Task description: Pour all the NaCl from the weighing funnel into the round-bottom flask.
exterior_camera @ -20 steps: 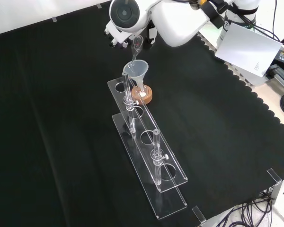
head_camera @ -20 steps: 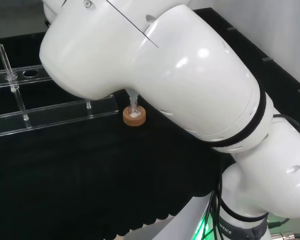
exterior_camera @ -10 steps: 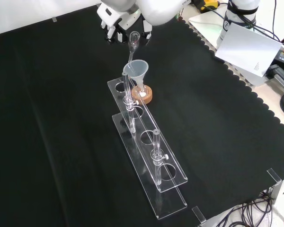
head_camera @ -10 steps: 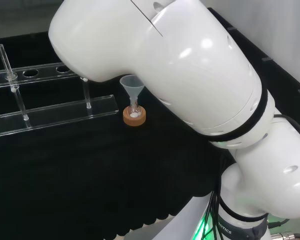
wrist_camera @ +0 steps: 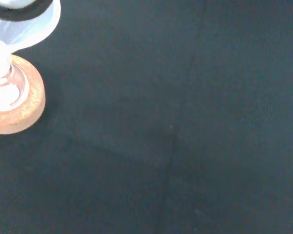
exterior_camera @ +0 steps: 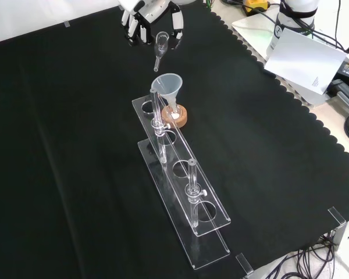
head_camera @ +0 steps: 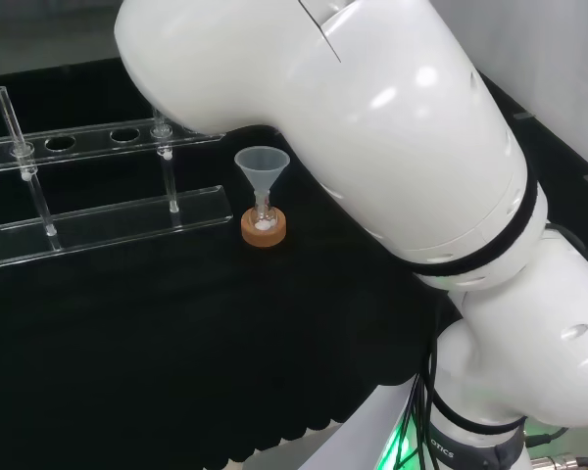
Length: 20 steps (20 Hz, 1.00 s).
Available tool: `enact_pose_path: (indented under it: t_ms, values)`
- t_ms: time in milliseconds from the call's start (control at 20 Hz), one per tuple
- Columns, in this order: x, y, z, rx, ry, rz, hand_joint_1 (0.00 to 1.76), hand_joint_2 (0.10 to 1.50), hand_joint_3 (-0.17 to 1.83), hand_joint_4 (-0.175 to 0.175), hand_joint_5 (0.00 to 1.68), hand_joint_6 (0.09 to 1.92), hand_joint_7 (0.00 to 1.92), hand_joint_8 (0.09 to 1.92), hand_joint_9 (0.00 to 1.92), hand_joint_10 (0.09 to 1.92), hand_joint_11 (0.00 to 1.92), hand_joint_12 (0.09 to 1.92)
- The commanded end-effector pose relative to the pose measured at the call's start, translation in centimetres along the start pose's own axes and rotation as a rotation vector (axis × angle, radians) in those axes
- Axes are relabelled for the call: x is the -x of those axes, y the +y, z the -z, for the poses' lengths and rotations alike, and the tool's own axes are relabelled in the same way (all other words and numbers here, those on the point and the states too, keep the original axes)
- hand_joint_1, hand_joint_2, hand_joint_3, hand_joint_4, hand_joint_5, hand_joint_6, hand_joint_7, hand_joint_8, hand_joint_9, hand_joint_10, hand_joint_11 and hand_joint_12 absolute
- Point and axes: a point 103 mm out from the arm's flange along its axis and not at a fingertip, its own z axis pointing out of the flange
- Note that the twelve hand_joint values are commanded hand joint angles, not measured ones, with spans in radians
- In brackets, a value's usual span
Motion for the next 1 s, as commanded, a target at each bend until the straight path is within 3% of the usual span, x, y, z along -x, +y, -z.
enact_pose_path:
  t_ms: [50,400,700,1000]
  values:
    - [0.2,0.1,-0.5,0.072,0.071,0.023,1.11,0.64,0.71,0.175,1.24,0.75,0.59,0.6,0.9,0.42,0.61,1.24]
    - [1.2,0.2,-1.0,0.15,0.159,0.024,1.11,0.64,0.71,0.175,1.24,0.75,0.6,0.6,0.91,0.42,0.62,1.24]
    - [2.6,0.2,-2.1,0.235,0.296,0.009,1.11,0.64,0.71,0.175,1.24,0.75,0.6,0.6,0.91,0.42,0.62,1.23]
    - [4.1,0.2,-3.2,0.316,0.391,-0.012,1.11,0.64,0.71,0.175,1.24,0.75,0.6,0.6,0.91,0.42,0.62,1.23]
